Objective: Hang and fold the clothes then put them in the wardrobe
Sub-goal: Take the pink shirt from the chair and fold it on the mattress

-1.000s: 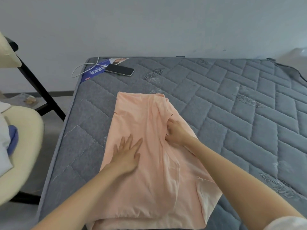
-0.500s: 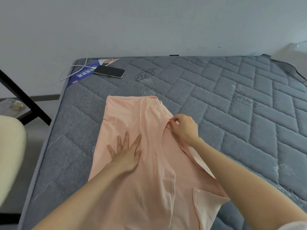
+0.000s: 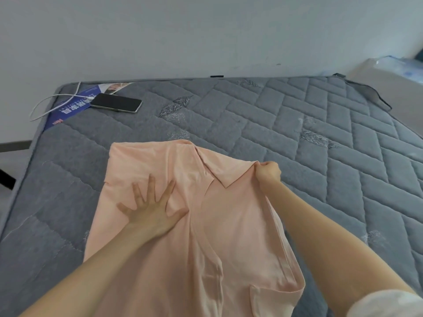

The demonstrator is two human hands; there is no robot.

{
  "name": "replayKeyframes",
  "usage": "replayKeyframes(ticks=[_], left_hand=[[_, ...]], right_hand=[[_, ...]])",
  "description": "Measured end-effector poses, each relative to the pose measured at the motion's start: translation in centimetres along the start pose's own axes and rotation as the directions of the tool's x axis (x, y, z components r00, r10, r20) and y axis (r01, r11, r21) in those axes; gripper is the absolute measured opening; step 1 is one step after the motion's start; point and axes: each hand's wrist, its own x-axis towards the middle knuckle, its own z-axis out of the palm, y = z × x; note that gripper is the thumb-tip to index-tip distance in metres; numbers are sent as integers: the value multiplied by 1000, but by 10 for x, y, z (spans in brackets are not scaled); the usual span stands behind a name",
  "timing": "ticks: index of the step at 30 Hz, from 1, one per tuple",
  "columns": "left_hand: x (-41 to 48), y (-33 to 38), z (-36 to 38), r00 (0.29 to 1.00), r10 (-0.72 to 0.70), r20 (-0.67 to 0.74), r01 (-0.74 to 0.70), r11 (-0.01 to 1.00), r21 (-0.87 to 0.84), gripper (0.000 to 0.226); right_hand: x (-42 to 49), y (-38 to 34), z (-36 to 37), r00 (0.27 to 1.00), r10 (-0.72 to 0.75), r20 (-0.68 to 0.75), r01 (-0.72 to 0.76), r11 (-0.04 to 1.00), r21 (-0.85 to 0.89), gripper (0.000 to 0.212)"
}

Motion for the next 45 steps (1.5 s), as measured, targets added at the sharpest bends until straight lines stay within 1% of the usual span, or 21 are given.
replayKeyframes(ticks=[3,6,9,12,14,15,16,17,19,20,22,23,25,26,28,31,33,35,38,40,45], left_hand=[[5,0,-1,1000,-23,-2,23,999,-24,88],[5,1,5,998,-32,-50,29,998,-53,94],[5,-1,10,995,-22,-95,15,997,-74,96],[6,-4,13,995,-17,-94,10,997,-72,94],[7,-5,14,996,-11,-86,4,997,-73,89],[7,-5,14,996,-6,-84,-1,997,-76,87],[7,-6,15,997,0,-83,-7,997,-81,85],[7,-7,16,997,5,-82,-12,996,-84,83],[8,-7,16,997,10,-81,-16,997,-79,81],[8,-7,17,997,7,-78,-13,997,-74,81],[10,-7,17,998,-2,-65,-2,997,-71,81],[11,-6,17,998,-6,-57,2,998,-70,81],[13,-6,16,999,-10,-43,7,998,-68,80],[13,-7,16,999,-10,-38,8,998,-68,80],[14,-7,16,999,-9,-36,7,998,-70,79],[12,-8,16,999,1,-48,-4,997,-81,75],[11,-9,16,998,12,-58,-17,996,-88,71],[10,-11,17,998,24,-65,-29,996,-87,68],[9,-12,17,998,31,-58,-36,996,-79,68],[7,-13,17,998,34,-54,-38,997,-69,68],[-1,-17,18,998,36,-59,-38,999,-36,70]], right_hand=[[-6,1,16,993,-85,-87,71,985,-154,22],[-15,12,27,917,-387,-91,328,866,-379,39],[-22,24,27,725,-686,61,605,592,-532,61],[-19,28,20,464,-876,131,718,285,-635,49],[-18,27,21,311,-945,102,764,184,-619,34],[-18,24,22,302,-951,72,790,207,-577,29],[-19,19,24,358,-933,41,804,286,-522,25],[-19,11,26,475,-880,8,780,417,-466,23],[-13,-7,30,776,-627,-62,575,745,-338,21],[-7,-16,34,868,-485,-104,452,860,-234,21],[5,-34,38,965,-230,-127,244,964,108,27],[10,-43,40,990,-114,-83,135,934,332,27],[16,-54,44,995,9,103,-69,799,598,41],[16,-55,47,987,-7,158,-86,816,571,55],[6,-51,52,974,-163,156,90,914,395,61],[-17,-36,57,900,-437,6,432,892,130,27],[-31,-26,61,890,-431,151,444,894,-64,12],[-46,-17,65,874,-355,332,448,854,-266,37],[-70,-9,72,852,-336,401,501,745,-440,59],[-80,-7,76,841,-344,418,522,720,-457,59],[-70,-13,66,869,-357,344,476,792,-381,29]])
